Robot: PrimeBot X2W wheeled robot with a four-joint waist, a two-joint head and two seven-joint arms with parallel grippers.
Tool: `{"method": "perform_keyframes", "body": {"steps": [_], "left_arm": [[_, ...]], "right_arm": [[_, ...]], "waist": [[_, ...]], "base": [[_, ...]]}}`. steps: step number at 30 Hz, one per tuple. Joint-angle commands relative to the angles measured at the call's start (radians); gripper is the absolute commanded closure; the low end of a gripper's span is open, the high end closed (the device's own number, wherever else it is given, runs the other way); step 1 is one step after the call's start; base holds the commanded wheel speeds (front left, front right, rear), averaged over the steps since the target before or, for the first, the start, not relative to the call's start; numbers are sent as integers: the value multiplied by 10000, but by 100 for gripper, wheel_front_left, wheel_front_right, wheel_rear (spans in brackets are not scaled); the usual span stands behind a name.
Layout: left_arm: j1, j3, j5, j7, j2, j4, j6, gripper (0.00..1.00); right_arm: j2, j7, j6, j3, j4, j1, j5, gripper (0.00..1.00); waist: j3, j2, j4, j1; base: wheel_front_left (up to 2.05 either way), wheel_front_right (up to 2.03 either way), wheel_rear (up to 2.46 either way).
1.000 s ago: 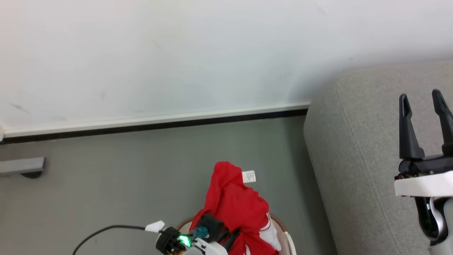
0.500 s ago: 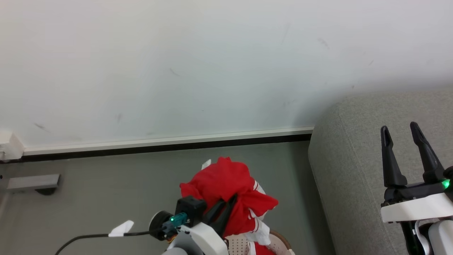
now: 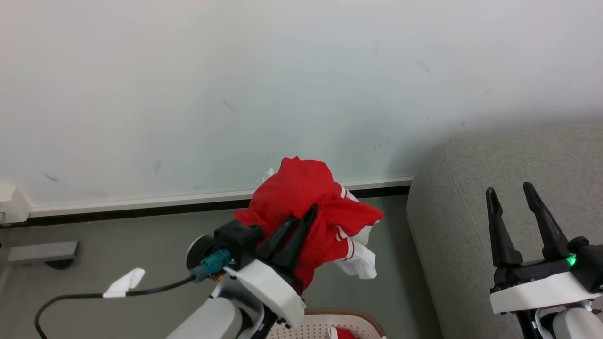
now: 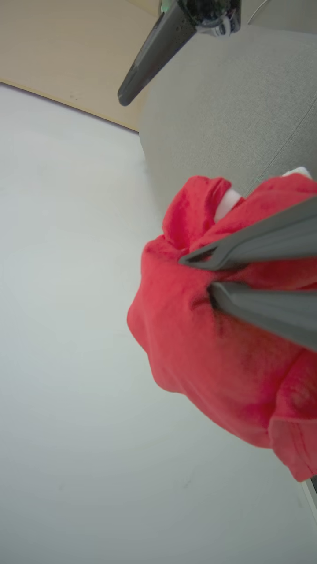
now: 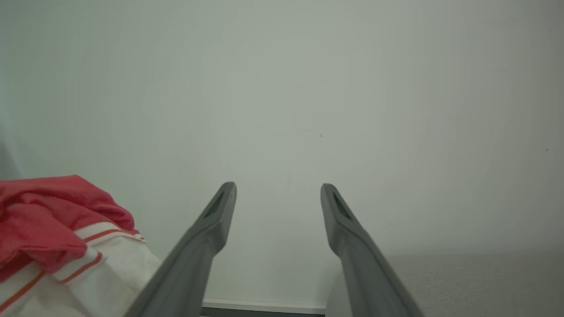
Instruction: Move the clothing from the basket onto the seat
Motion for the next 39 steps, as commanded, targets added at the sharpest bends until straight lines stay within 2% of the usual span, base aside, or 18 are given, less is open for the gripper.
{"method": "perform_keyframes", "body": {"steps": [1,10,22,30,35,39], "left_arm": [[-130,64,-68,131,127,-328,83,100],[-194,187,-162,416,333,-970,295,100],[-286,140,-260,319,245,-775,240,100],[-283,-20,-277,201,79,-582,170,100],[-286,-191,-324,200,-85,-429,81,100],[-284,-334,-333,218,-177,-314,29,100]], "right_arm": [[49,7,-21,77,-39,179,66,0],[-41,7,-21,486,-75,152,230,0],[-235,8,-21,1912,-185,454,558,0],[-459,8,-21,3896,142,204,545,0],[-684,8,-21,5225,820,-302,410,0],[-557,8,-22,5711,1558,-858,294,0]], "waist": [[18,-1,-18,1],[173,-1,-114,1],[274,-1,-102,1],[291,-1,55,1],[263,-1,236,1],[228,-1,379,1]], "base": [[0,0,0],[0,0,0],[0,0,0],[0,0,0],[0,0,0],[0,0,0]]}}
